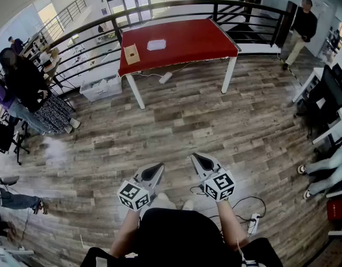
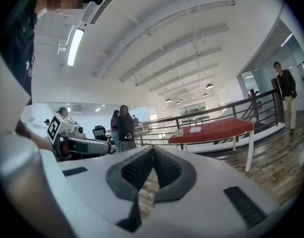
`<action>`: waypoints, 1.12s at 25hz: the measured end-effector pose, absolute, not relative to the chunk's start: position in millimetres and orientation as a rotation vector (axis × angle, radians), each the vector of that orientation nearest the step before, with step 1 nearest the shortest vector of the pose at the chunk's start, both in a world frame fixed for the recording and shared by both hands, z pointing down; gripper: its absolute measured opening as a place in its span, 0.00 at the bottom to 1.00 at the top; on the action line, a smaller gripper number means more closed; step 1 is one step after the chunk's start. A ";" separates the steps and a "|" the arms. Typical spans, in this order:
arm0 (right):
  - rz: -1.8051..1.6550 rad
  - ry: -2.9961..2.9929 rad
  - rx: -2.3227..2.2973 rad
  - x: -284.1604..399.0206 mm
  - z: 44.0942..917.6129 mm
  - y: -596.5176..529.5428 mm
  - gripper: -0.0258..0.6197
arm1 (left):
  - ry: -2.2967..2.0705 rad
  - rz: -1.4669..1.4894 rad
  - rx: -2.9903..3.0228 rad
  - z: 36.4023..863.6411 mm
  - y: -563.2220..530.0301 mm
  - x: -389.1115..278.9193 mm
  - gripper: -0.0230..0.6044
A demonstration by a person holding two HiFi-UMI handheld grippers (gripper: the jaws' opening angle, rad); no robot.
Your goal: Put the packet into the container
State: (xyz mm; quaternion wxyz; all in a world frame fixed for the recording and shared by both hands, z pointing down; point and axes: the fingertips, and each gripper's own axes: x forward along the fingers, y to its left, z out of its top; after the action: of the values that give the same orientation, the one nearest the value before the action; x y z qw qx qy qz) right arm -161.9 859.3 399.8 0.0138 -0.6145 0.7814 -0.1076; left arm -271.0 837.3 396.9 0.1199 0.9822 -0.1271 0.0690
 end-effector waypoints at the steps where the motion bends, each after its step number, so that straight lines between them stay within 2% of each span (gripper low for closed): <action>1: -0.340 2.431 -1.917 -156.5 402.0 856.2 0.07 | -0.373 0.201 2.872 396.8 833.4 -266.9 0.05; 15: -0.367 2.461 -1.895 -119.7 417.1 748.9 0.07 | -0.408 0.164 2.837 409.5 726.4 -234.5 0.05; 28: -0.259 2.482 -1.906 -106.2 382.0 562.7 0.07 | -0.446 0.083 2.857 386.4 538.2 -232.3 0.05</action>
State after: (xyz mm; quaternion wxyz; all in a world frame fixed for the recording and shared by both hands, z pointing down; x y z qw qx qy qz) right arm -106.2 562.7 382.0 0.0006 -0.6069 0.7905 -0.0824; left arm -232.3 538.2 386.4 0.1239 0.9800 -0.1530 0.0286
